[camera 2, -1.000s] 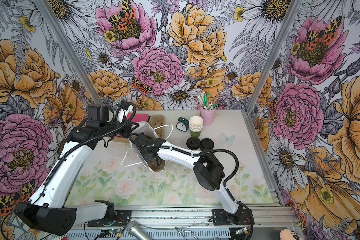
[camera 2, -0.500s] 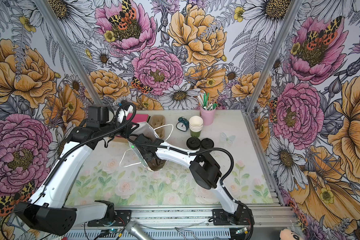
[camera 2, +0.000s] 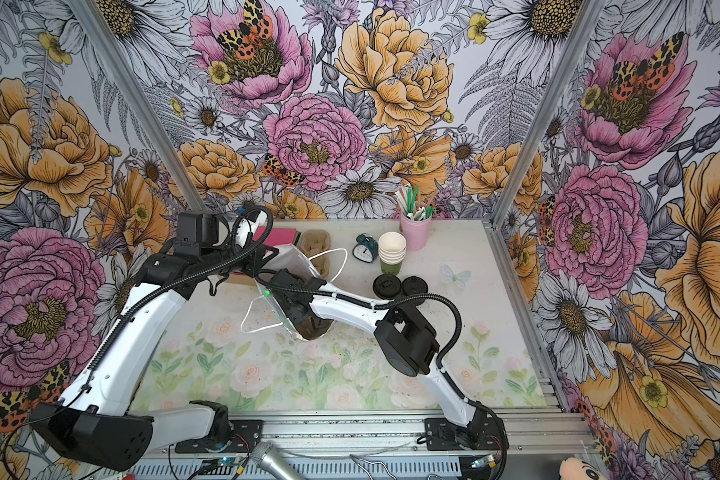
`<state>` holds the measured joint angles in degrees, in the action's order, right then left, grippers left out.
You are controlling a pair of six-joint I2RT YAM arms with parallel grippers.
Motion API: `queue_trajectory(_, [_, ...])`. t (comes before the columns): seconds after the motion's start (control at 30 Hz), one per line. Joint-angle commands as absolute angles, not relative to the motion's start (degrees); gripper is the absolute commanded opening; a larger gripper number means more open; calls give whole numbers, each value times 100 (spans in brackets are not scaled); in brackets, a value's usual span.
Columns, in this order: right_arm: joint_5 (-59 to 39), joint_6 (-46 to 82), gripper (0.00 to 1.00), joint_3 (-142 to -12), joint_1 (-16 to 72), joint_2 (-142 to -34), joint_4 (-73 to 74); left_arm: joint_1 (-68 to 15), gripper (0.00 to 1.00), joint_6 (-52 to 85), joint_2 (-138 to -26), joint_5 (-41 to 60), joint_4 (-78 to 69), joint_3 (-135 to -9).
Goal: Pack the takeout coffee
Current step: 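Push the pulp carrier down to the bag bottom with the right gripper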
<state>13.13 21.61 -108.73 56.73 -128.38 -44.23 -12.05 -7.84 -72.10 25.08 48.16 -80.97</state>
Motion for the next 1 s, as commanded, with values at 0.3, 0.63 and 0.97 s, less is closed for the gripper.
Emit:
queue_trajectory(0.3, [1144,2295,29,-10907,5547,-13197,-4514,-1237,0,-778,-7051,2632,4535,-8086])
queue_trajectory(0.63, [1100,2316,35,-10806,5537,-12789,-4511,-1238,0,-786,-7051,2621,4513,-8060])
queue_trajectory(0.97, [1206,2447,50,-10613,5562,-12334,-4509,-1238,0,-793,-6992,2661,4451,-8021])
